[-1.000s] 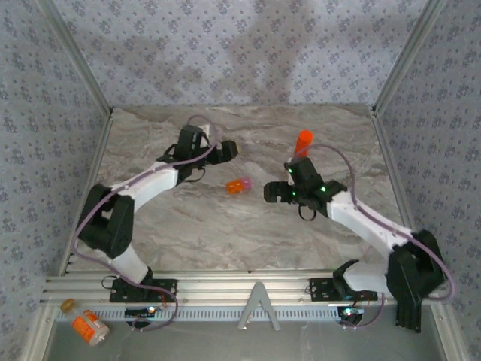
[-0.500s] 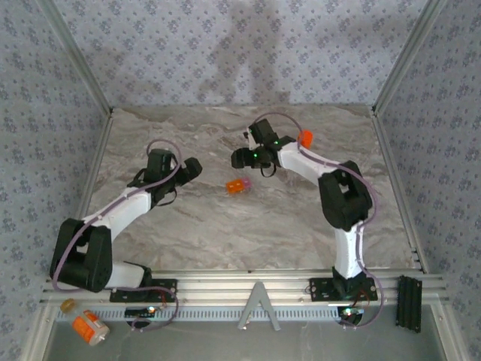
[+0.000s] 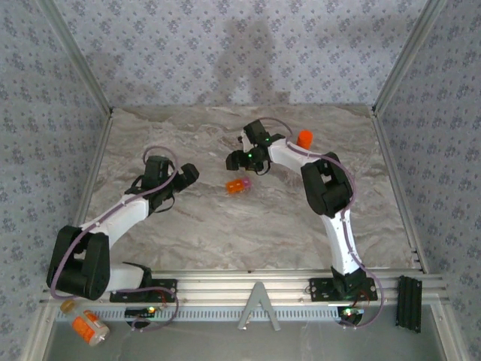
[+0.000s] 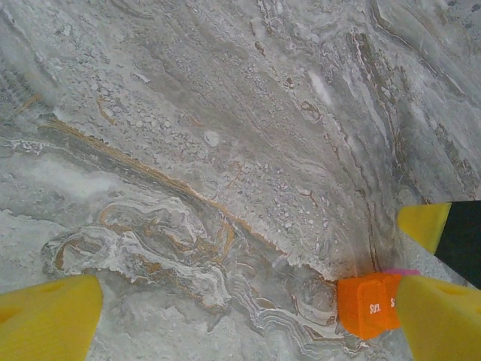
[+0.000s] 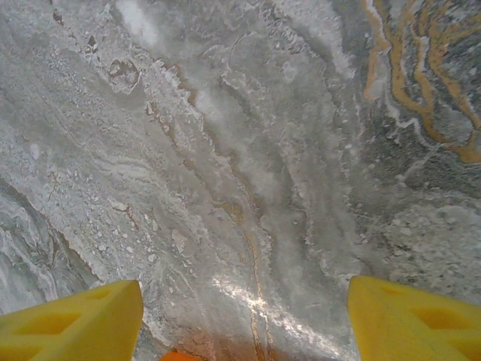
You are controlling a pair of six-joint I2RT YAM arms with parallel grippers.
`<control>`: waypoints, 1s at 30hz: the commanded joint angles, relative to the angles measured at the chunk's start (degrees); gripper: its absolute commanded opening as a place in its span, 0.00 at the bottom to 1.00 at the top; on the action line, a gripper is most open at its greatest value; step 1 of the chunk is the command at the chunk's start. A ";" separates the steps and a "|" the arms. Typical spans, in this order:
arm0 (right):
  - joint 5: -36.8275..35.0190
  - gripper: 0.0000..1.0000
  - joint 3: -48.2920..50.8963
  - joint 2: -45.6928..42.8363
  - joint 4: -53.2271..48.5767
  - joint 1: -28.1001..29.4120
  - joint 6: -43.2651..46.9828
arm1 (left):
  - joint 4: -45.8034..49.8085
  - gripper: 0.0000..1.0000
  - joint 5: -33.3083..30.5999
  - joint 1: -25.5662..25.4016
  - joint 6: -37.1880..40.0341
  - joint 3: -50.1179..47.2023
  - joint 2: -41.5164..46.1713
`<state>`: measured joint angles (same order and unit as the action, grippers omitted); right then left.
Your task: Sort the pills into containers
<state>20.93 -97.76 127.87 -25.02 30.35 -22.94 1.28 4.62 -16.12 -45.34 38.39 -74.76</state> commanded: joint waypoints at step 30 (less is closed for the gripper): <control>4.90 0.70 21.73 -18.30 4.27 6.73 0.09 | -1.01 1.00 -0.40 0.61 -0.03 -0.95 2.30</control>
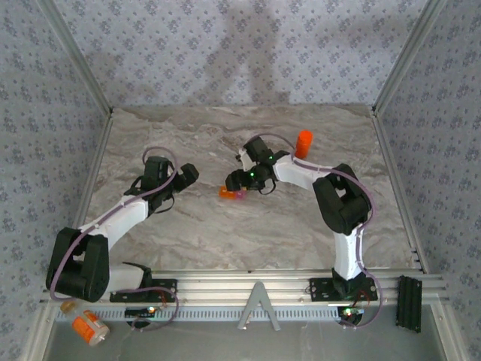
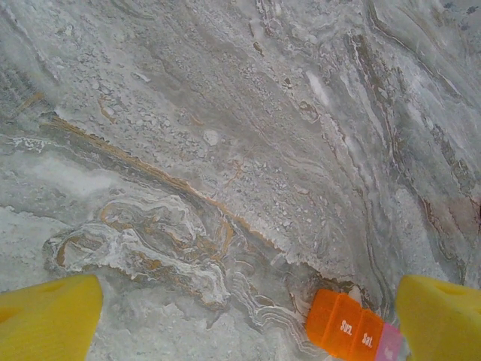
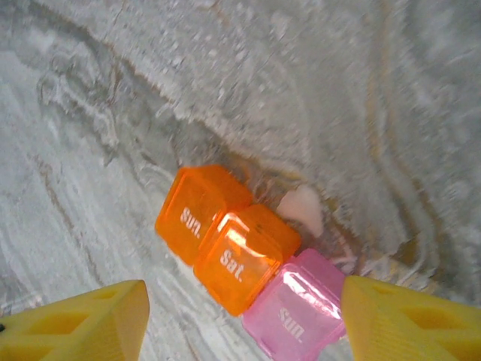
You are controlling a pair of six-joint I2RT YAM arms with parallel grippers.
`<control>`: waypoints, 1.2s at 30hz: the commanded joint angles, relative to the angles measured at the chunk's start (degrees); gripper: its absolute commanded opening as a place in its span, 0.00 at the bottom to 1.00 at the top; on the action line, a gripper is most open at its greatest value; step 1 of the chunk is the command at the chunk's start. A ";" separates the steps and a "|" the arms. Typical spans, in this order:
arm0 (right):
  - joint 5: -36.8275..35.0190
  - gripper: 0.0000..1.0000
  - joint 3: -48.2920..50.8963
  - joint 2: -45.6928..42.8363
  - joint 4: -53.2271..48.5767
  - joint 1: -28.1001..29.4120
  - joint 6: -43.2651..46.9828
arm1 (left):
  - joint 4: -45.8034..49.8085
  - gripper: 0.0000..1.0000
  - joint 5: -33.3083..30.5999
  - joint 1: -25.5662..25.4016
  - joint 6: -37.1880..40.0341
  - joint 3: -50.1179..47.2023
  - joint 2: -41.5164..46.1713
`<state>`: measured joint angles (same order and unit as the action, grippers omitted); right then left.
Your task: Sort the pills into containers
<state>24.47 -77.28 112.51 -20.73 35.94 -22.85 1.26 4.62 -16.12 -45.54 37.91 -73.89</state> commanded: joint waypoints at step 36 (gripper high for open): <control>-5.43 0.74 -4.50 0.79 -9.29 6.76 9.02 | -1.52 1.00 0.30 0.65 0.05 -0.65 0.58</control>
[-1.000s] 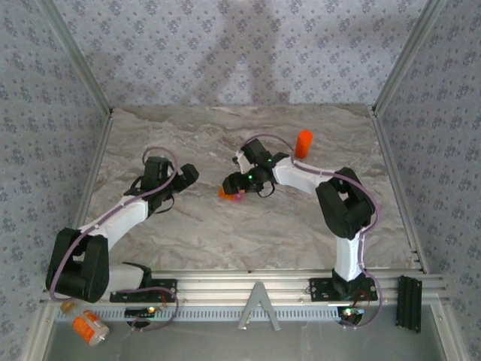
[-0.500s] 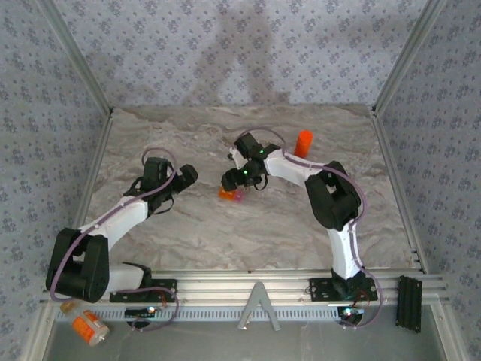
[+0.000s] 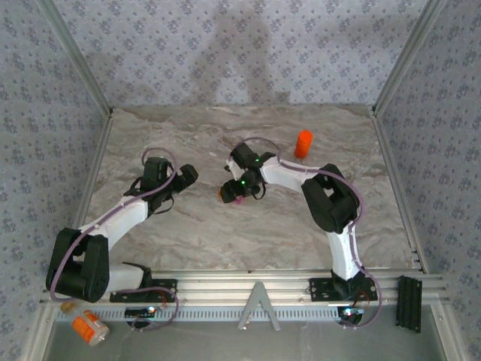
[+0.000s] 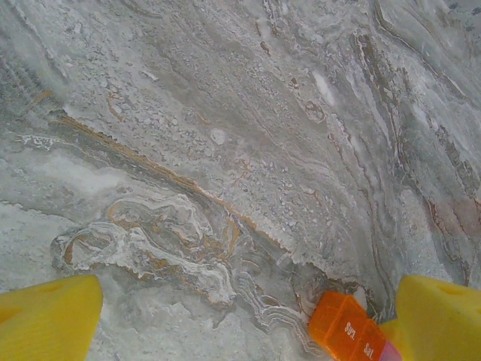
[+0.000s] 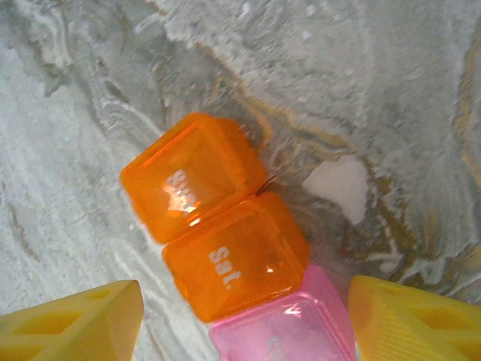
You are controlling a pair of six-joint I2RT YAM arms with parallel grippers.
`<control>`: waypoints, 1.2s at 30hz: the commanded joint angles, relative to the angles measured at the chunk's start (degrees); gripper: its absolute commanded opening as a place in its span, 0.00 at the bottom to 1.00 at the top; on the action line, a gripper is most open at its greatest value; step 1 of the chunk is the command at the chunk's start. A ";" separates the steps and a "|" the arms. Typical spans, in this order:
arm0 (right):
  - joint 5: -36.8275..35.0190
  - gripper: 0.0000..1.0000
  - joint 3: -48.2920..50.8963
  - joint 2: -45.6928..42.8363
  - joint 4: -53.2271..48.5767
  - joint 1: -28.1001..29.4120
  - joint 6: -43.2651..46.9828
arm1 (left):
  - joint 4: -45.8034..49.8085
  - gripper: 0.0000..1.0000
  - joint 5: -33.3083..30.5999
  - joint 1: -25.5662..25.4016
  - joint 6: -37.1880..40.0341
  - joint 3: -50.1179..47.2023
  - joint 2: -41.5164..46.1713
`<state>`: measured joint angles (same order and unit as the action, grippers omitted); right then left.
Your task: Sort the pills into containers
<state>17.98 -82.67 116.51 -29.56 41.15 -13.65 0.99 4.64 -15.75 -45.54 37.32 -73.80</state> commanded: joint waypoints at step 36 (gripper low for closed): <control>-20.02 0.73 3.00 -0.06 1.07 10.89 -8.90 | -0.64 1.00 0.98 2.27 0.33 -0.37 2.18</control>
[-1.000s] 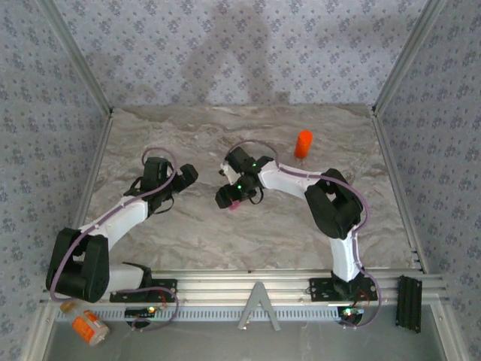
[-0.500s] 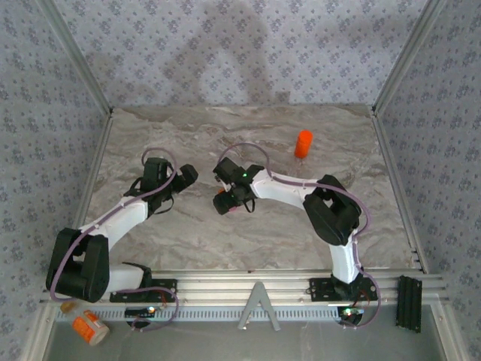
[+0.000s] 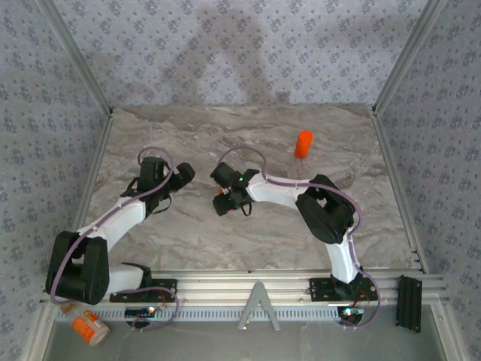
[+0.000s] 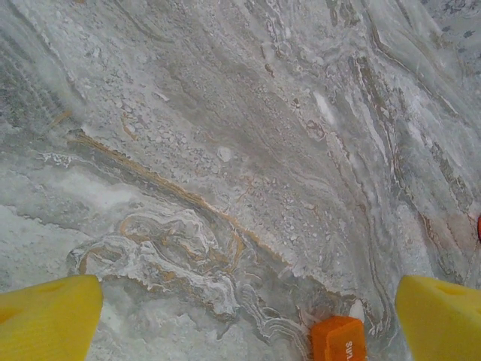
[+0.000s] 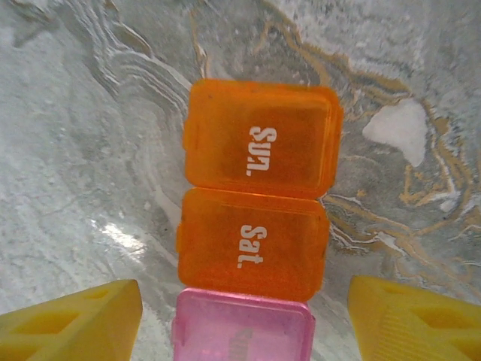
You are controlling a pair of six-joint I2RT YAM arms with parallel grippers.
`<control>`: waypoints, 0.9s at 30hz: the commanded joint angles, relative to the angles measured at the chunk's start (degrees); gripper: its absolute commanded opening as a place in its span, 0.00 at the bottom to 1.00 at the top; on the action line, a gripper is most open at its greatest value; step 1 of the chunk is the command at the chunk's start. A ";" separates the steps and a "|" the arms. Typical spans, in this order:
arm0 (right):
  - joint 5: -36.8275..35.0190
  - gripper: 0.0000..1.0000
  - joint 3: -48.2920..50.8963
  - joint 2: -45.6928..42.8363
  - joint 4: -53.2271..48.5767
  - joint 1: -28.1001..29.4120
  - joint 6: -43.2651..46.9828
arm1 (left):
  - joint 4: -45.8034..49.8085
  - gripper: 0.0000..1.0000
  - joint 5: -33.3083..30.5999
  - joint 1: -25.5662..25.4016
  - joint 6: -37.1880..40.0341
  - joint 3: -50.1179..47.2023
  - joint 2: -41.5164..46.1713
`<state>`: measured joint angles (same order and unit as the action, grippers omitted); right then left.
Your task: Sort the pills into containers
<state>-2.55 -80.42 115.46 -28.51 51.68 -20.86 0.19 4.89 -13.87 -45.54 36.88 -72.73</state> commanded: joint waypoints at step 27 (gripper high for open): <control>-3.76 0.62 -0.20 2.93 0.86 1.00 -1.45 | -0.97 1.00 1.27 0.36 -0.41 -0.76 0.70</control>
<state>-5.06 -80.05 116.29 -27.88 52.16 -21.65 0.12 5.32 -13.87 -45.56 36.21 -72.73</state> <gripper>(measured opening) 0.628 0.998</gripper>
